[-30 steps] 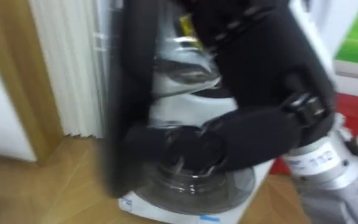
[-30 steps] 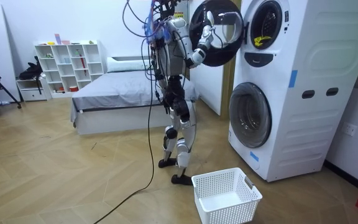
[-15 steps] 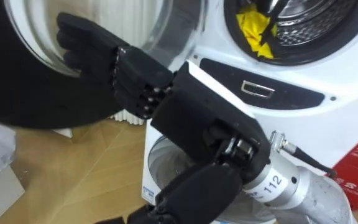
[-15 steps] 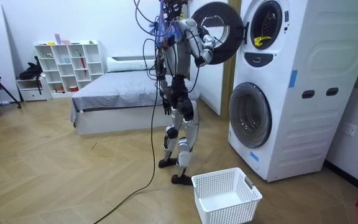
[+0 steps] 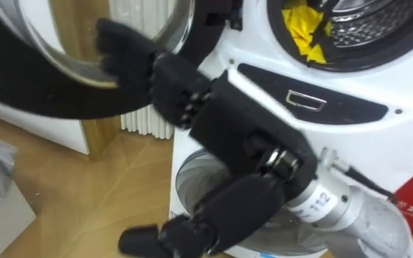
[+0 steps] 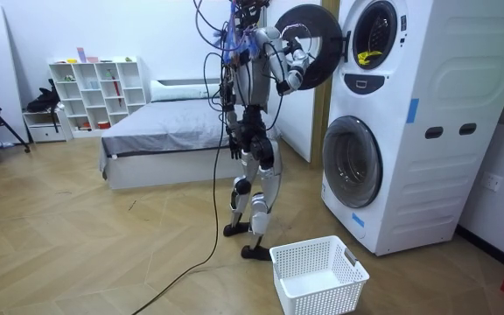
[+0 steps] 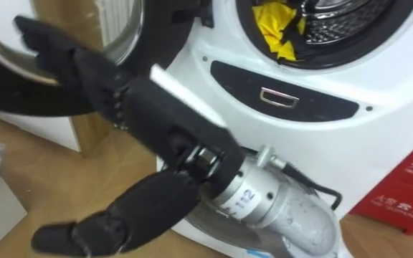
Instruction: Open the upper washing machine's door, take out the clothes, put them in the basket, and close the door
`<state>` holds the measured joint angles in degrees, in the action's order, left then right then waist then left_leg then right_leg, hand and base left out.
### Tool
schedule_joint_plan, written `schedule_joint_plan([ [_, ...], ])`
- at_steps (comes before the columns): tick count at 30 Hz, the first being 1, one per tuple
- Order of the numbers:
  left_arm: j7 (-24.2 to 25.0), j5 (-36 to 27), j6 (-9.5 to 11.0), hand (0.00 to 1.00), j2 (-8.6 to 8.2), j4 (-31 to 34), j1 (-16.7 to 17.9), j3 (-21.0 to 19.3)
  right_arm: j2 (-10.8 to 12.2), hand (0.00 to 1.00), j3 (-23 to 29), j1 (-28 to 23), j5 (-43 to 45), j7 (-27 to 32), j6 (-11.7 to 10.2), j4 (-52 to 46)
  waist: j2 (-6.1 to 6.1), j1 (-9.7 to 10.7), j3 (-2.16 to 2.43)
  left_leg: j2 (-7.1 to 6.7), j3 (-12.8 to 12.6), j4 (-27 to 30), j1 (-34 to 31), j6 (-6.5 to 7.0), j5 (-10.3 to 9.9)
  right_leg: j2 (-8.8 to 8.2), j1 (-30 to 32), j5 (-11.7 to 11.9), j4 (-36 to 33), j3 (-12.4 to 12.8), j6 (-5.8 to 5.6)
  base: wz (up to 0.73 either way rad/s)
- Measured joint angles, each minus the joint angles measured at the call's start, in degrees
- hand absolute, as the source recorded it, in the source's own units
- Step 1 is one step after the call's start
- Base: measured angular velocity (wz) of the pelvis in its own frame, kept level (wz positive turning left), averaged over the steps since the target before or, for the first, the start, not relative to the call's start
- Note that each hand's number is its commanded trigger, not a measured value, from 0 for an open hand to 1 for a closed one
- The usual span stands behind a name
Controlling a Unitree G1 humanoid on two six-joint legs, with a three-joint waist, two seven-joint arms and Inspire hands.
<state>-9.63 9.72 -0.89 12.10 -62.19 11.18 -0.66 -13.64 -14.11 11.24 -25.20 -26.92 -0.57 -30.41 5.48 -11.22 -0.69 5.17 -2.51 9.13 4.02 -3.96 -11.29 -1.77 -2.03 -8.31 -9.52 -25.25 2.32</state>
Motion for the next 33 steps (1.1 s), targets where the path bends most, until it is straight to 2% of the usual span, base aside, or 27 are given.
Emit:
schedule_joint_plan([
  [3, -1.1, 0.1, 0.0, 0.00, -0.22, -0.3, 0.7, -0.8, -0.1, 0.00, 2.2, 0.0, 0.5, 0.6, 0.0, -0.1, -0.46, 1.8, 0.39, 0.02, -0.6, 0.0, 0.2, 0.00, 0.0, -0.08, -0.1, 0.0, -0.1, 0.2, 0.00, -0.04],
  [8, -1.5, 0.0, 0.6, 0.00, -0.59, -0.9, 2.1, -3.4, -0.3, 0.00, 8.4, -1.0, 0.9, 3.0, -0.6, -2.5, -0.76, 3.8, 0.52, 0.05, -2.5, 0.1, 1.2, 0.00, 0.0, -0.10, -0.8, 0.0, -0.1, 1.2, -0.03, -0.08],
  [11, -2.2, 0.1, 0.6, 0.00, -0.78, -0.9, 2.7, -3.7, -0.3, 0.00, 9.8, -2.5, 1.2, 5.5, -0.9, -2.8, -1.17, 5.1, 0.96, 0.05, -3.8, 0.2, 1.7, 0.00, 0.0, -0.20, -1.3, -0.1, -0.1, 1.3, -0.17, -0.01],
  [15, -2.7, 0.1, 0.5, 0.00, -1.07, -0.8, 2.6, -3.8, -0.6, 0.00, 11.6, -3.1, 4.0, 9.0, -0.6, -1.8, -1.64, 6.2, 0.85, 0.08, -3.8, 0.3, 1.6, 0.01, 0.0, -0.17, -1.3, -0.1, -0.1, 1.3, -0.18, 0.01],
  [22, -2.7, 3.5, -0.2, 0.00, -2.13, -0.9, 2.4, -4.9, -2.8, 0.00, 17.6, -3.1, 5.1, 14.6, -0.6, 0.2, -1.88, 6.7, 0.80, 0.07, -3.9, 0.2, 1.6, 0.10, -0.1, -0.14, -1.1, -0.1, 0.0, 1.6, -0.22, -0.01],
  [26, -2.7, 4.2, -0.6, 0.00, -2.17, -0.8, 2.2, -4.9, -2.9, 0.00, 17.8, -3.1, 5.7, 16.9, -0.6, 0.9, -1.94, 7.0, 0.77, 0.07, -3.9, 0.3, 1.6, 0.10, -0.1, -0.09, -1.1, -0.1, 0.2, 1.6, -0.26, -0.01],
  [28, -2.7, 4.5, -1.0, 0.00, -2.17, -0.6, 1.9, -4.9, -2.9, 0.00, 17.5, -3.1, 7.7, 17.7, -0.6, 1.6, -1.86, 6.9, 0.82, 0.11, -4.8, 0.3, 1.6, 0.09, 0.0, -0.08, -1.0, -0.1, 0.2, 1.9, -0.27, -0.07],
  [31, -3.2, 4.4, -2.6, 0.00, -2.17, -0.5, 0.7, -4.8, -3.0, 0.00, 16.4, -2.9, 8.0, 18.9, -0.5, 5.6, -1.60, 6.6, 0.89, 0.16, -5.3, 0.3, 2.0, 0.09, 0.0, -0.03, -1.0, -0.1, -0.1, 2.5, -0.26, -0.11],
  [33, -4.0, 4.4, -2.9, 0.00, -2.15, 0.0, 0.1, -4.7, -3.1, 0.00, 15.8, -2.2, 9.6, 19.9, 1.0, 9.7, -1.06, 6.4, 0.86, 0.20, -5.6, 0.4, 2.6, 0.10, -0.1, 0.11, -1.2, -0.1, -0.4, 3.2, -0.26, -0.14],
])
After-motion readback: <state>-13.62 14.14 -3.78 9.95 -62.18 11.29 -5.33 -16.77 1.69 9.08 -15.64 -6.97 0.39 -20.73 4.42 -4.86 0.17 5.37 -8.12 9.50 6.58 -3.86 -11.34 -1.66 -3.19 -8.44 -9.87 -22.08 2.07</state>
